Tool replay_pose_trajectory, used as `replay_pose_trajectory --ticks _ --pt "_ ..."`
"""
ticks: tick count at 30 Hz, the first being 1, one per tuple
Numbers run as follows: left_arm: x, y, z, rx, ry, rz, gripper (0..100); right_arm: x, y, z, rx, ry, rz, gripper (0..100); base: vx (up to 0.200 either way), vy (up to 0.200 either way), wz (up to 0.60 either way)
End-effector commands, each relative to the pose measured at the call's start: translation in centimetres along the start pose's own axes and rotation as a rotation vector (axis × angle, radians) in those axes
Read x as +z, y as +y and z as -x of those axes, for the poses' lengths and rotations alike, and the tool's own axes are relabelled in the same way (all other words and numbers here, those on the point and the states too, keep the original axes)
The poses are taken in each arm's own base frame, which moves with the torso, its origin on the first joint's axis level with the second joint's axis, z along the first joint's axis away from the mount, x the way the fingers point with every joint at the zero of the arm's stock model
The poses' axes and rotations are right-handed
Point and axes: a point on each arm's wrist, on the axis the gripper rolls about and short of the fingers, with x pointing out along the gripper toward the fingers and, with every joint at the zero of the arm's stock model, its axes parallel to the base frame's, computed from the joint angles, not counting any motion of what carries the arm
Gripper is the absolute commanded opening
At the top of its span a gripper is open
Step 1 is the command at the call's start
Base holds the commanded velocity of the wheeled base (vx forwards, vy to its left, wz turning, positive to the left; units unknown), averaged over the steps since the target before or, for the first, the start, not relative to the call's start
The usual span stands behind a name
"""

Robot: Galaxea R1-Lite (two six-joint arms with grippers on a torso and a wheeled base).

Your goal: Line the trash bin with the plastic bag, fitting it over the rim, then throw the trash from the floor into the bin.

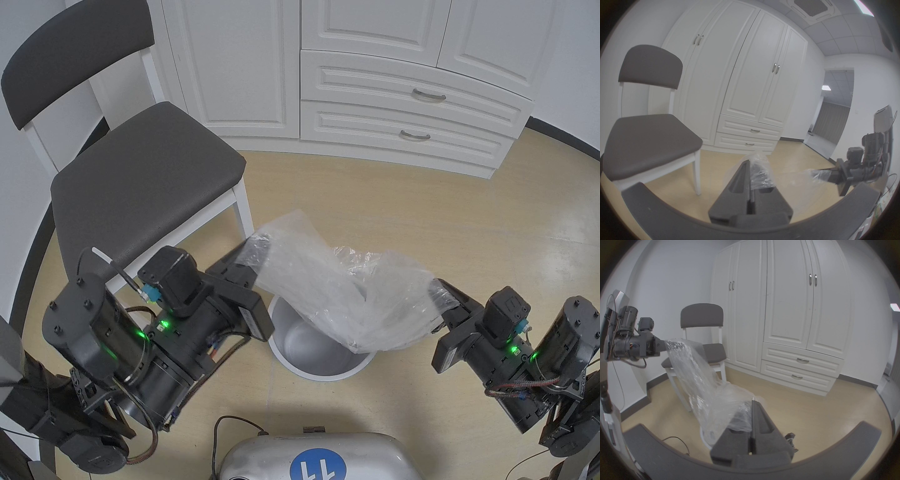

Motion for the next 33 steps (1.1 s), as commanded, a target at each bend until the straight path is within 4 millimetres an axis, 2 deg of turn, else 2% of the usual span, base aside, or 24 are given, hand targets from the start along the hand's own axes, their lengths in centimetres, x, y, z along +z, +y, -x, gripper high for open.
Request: replay_pose_trajectory --ticks 1,6,9,12,21,33 --pt "0.0 -1.5 0.3 -0.044 0.003 0.03 0 -0.3 1.4 -0.2 0.048 0.01 -0.007 0 0.0 0.0 0.0" --pt "-0.2 -2.7 0.8 -0.085 0.016 0.067 0 -0.5 2.8 -0.2 0.094 0.001 -0.05 0 0.0 0.0 0.0" --pt "-0.6 -2.9 0.8 -0.094 0.032 0.081 0 -0.8 3.0 -0.4 0.094 0.001 -0.05 0 0.0 0.0 0.0" --pt "-1.7 -3.2 0.5 -0.098 0.067 0.086 0 -1.6 3.4 -0.6 0.096 0.01 -0.041 0 0.0 0.0 0.0" --pt "-1.9 -3.3 0.4 -0.096 0.072 0.093 0 -2.4 3.9 -1.0 0.103 0.032 -0.034 0 0.0 0.0 0.0" --pt "-4.2 -3.3 -0.4 -0.086 0.137 0.126 0 -3.8 3.4 -1.8 0.072 0.084 -0.006 0 0.0 0.0 0.0"
